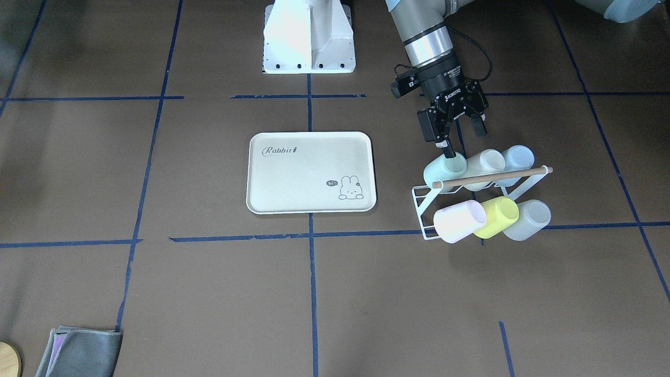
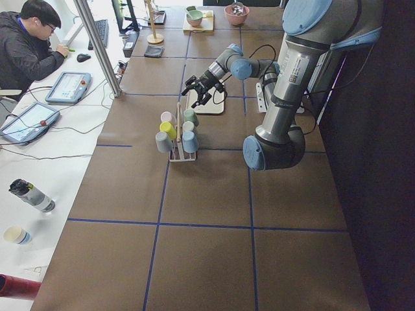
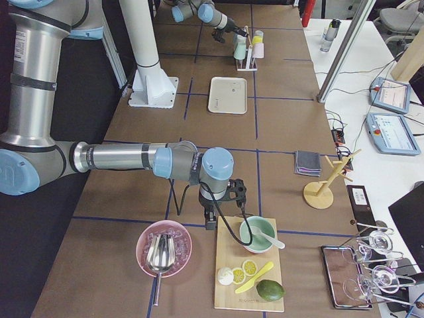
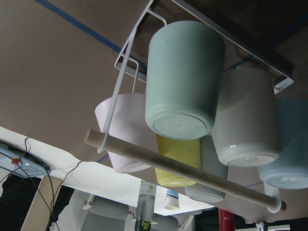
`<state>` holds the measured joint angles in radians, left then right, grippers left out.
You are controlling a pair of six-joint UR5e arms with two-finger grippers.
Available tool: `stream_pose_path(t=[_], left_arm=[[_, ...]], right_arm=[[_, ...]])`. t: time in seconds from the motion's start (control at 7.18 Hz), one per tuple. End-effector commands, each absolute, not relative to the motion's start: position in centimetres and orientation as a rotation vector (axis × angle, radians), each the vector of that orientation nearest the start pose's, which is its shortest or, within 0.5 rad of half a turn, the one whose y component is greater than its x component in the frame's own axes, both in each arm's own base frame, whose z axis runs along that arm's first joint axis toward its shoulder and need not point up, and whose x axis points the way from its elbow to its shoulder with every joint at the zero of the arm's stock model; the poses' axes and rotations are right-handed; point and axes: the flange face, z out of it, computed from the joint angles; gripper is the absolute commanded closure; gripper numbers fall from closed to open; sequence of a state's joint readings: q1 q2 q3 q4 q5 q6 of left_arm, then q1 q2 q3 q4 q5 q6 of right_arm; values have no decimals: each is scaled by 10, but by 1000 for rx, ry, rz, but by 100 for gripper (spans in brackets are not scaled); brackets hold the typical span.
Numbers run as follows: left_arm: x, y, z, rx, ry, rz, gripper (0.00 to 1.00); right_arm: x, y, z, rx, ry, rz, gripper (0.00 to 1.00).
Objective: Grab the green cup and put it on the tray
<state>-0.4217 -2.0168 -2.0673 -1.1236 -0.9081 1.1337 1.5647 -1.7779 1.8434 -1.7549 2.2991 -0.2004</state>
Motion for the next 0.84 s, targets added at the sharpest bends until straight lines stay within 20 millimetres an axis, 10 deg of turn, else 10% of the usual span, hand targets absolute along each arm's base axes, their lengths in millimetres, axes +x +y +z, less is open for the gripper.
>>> stream_pose_path(t=[0.0, 0.7], left_arm=[[436, -391, 265, 564, -799, 1942, 0], [472, -390, 302, 495, -817, 1924, 0]], right_arm=[[65, -394, 643, -49, -735, -154, 0], [65, -394, 643, -51, -735, -152, 0]])
